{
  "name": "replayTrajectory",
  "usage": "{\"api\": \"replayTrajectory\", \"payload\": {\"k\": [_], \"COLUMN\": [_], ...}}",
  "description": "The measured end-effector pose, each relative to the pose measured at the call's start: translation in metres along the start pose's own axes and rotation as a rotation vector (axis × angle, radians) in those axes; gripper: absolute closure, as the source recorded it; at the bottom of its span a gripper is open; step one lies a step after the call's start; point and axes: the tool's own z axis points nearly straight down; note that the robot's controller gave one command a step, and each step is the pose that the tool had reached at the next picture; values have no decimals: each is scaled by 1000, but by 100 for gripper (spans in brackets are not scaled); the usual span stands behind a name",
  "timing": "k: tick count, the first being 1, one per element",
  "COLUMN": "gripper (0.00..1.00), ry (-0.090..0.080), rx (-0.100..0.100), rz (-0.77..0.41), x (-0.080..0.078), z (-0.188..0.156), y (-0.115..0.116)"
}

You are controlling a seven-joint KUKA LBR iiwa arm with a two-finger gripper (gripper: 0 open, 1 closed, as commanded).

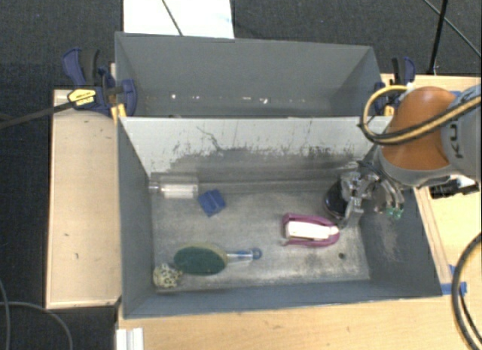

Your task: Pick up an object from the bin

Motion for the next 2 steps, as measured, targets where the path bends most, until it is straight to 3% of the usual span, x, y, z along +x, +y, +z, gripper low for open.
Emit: {"api": "replayTrajectory", "payload": {"k": [1, 2], "gripper": [100, 100], "ry": [-2, -3], "rx": [3, 2], "rz": [30, 34], "x": [-11, -2], "z": [-92, -201], "y": [-6, 0]}}
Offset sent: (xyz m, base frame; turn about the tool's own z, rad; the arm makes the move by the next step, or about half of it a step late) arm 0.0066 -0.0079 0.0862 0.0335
